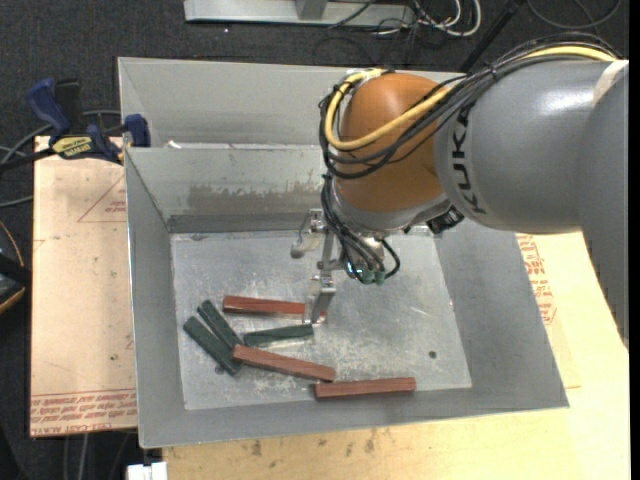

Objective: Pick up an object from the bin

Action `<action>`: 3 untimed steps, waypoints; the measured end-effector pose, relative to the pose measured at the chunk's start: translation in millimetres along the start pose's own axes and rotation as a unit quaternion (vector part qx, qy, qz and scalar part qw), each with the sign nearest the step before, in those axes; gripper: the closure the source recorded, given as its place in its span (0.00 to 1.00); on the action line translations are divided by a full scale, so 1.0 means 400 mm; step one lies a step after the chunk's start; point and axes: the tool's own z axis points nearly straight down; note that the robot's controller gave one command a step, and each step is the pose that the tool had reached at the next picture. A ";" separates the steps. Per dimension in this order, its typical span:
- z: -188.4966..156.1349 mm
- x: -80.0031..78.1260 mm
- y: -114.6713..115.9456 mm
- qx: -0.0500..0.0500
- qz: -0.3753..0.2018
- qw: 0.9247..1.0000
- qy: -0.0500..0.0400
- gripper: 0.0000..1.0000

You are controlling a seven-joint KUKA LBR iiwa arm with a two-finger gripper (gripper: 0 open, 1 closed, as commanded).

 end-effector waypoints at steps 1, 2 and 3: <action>-0.011 -0.005 -0.001 0.000 0.001 1.000 -0.004 0.00; 0.239 0.023 0.070 -0.003 0.009 1.000 -0.013 1.00; 0.239 0.023 0.070 -0.003 0.009 1.000 -0.013 1.00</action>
Offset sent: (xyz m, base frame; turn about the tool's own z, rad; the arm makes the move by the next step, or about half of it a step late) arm -0.0181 0.0260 -0.1081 0.0173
